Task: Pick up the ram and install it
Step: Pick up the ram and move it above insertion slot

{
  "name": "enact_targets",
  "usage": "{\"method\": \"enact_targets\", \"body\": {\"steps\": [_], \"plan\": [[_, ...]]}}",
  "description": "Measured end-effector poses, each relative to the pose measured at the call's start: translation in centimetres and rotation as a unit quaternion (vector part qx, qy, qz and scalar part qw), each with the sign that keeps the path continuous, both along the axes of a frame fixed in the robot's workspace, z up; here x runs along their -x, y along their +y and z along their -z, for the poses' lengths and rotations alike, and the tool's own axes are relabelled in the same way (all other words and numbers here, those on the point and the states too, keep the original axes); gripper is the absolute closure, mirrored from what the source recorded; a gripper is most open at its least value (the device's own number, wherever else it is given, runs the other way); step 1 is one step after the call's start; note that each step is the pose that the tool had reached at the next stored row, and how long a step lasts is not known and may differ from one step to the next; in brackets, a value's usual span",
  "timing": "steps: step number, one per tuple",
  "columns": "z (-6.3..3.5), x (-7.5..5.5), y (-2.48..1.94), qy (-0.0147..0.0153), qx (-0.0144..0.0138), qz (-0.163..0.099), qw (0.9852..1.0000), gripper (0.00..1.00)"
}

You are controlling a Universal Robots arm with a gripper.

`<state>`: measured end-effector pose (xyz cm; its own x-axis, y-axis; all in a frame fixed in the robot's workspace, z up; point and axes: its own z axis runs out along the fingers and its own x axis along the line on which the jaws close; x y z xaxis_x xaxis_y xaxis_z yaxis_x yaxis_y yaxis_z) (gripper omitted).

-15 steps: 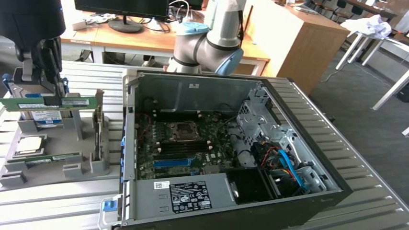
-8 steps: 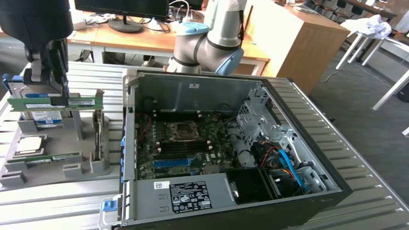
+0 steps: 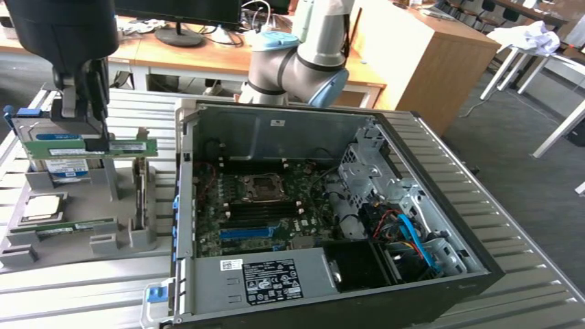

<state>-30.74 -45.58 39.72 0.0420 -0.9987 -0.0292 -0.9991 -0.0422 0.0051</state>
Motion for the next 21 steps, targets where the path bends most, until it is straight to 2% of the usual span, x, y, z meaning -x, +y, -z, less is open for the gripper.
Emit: {"method": "enact_targets", "body": {"steps": [21], "plan": [[0.01,-3.2,0.0,-0.0001,0.0,0.0,1.0,0.87]]}}
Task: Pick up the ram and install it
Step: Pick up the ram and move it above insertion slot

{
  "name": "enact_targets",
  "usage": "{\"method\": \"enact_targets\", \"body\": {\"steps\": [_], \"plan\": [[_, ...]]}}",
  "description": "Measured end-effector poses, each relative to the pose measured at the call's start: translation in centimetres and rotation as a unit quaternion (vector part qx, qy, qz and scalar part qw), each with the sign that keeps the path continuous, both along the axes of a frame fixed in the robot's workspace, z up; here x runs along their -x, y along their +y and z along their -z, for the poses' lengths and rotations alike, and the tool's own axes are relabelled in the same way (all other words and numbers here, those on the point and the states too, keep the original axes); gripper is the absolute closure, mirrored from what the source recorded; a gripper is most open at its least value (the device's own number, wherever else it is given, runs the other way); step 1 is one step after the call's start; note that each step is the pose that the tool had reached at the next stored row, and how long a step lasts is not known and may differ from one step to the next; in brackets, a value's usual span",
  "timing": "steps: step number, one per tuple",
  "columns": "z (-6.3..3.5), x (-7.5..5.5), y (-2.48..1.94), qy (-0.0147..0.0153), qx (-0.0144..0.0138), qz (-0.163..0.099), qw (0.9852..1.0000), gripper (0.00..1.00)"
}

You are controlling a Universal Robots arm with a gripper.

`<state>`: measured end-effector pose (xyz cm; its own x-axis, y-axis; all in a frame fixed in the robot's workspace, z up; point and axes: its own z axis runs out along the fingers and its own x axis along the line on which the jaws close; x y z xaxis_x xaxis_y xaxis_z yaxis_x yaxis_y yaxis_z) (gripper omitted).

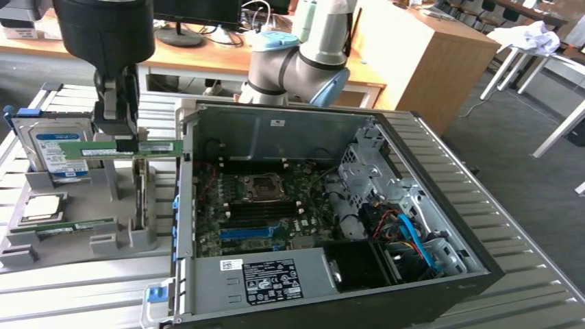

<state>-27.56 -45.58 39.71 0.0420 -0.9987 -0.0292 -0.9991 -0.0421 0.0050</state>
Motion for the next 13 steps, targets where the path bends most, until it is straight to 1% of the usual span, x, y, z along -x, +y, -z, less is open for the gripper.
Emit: {"method": "enact_targets", "body": {"steps": [13], "plan": [[-0.01,-1.9,0.0,0.0001,0.0001,0.0,1.0,0.87]]}}
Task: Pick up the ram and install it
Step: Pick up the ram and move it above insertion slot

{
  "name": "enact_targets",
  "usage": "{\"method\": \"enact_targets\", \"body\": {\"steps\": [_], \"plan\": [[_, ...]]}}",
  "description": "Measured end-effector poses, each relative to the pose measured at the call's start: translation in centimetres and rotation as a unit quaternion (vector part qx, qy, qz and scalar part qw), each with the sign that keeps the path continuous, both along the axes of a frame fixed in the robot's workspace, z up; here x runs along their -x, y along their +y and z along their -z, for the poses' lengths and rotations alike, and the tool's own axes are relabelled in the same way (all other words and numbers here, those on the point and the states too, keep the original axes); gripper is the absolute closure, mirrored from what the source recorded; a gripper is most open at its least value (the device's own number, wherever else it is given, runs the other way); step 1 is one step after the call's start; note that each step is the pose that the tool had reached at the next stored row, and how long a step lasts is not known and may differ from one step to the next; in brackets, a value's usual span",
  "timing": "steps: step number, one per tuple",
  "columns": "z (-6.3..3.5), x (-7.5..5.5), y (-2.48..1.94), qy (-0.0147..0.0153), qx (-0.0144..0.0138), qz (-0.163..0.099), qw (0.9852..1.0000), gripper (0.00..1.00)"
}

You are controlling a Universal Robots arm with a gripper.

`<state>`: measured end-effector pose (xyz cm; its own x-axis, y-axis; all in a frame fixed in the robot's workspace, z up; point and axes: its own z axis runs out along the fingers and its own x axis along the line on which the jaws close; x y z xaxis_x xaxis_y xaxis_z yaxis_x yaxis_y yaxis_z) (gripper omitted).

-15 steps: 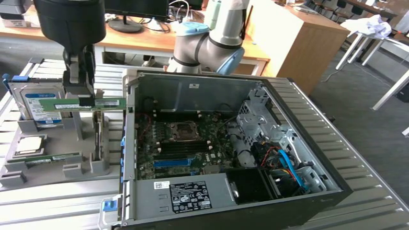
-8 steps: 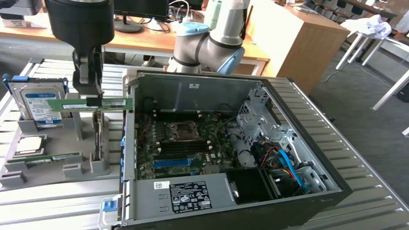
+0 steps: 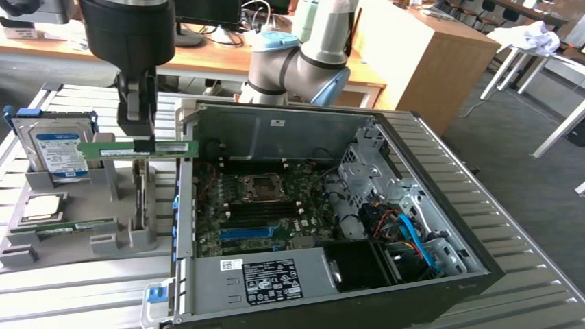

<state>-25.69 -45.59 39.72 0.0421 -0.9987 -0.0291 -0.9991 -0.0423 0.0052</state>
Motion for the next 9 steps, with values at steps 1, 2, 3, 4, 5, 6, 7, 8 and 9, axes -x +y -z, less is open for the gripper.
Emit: {"method": "enact_targets", "body": {"steps": [1,2,3,4,5,6,7,8,9], "plan": [[0.0,-0.1,0.0,0.0,0.0,0.0,1.0,0.87],[0.0,-0.3,0.0,0.0,0.0,0.0,1.0,0.87],[0.01,-0.4,0.0,-0.0001,0.0,0.0,1.0,0.87],[0.01,-0.5,0.0,-0.0001,-0.0001,0.0,1.0,0.87],[0.0,-0.7,0.0,0.0,0.0,0.0,1.0,0.87],[0.0,-0.8,0.0,0.0,0.0,0.0,1.0,0.87],[0.0,-0.9,0.0,0.0,0.0,0.0,1.0,0.87],[0.0,-1.0,0.0,0.0,0.0,0.0,1.0,0.87],[0.0,-1.1,0.0,0.0,0.0,0.0,1.0,0.87]]}}
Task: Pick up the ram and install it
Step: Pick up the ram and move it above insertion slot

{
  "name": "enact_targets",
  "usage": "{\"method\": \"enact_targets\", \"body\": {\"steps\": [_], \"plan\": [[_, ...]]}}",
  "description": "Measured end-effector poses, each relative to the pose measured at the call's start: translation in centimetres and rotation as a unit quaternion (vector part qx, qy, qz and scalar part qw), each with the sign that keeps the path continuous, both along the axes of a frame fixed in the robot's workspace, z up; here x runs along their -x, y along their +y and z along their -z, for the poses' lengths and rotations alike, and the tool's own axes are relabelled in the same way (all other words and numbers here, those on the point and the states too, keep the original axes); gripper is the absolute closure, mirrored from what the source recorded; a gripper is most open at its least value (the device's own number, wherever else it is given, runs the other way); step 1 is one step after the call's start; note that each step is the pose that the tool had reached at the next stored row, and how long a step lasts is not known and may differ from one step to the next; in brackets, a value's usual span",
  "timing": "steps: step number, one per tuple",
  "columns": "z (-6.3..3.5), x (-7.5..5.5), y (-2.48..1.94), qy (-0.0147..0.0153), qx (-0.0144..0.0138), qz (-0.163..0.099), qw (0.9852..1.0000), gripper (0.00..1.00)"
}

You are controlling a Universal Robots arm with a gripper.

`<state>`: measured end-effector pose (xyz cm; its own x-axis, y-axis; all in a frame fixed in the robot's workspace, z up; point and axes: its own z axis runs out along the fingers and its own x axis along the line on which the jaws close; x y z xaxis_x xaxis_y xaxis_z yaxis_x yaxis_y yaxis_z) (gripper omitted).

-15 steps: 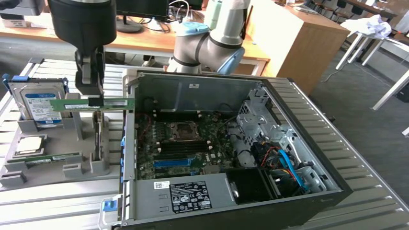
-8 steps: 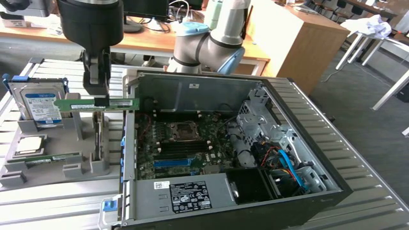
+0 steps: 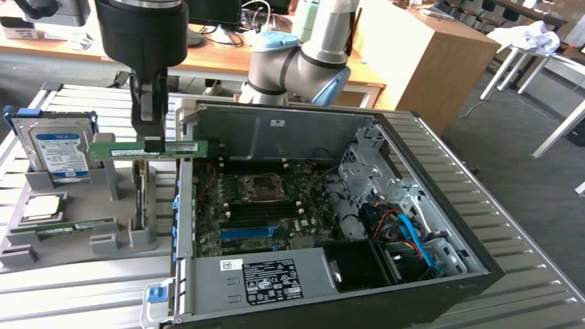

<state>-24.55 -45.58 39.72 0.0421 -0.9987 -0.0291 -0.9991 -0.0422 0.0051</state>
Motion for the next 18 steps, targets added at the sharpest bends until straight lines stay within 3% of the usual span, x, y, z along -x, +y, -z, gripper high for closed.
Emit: {"method": "enact_targets", "body": {"steps": [18], "plan": [[0.0,-2.4,0.0,0.0,0.0,0.0,1.0,0.87]]}}
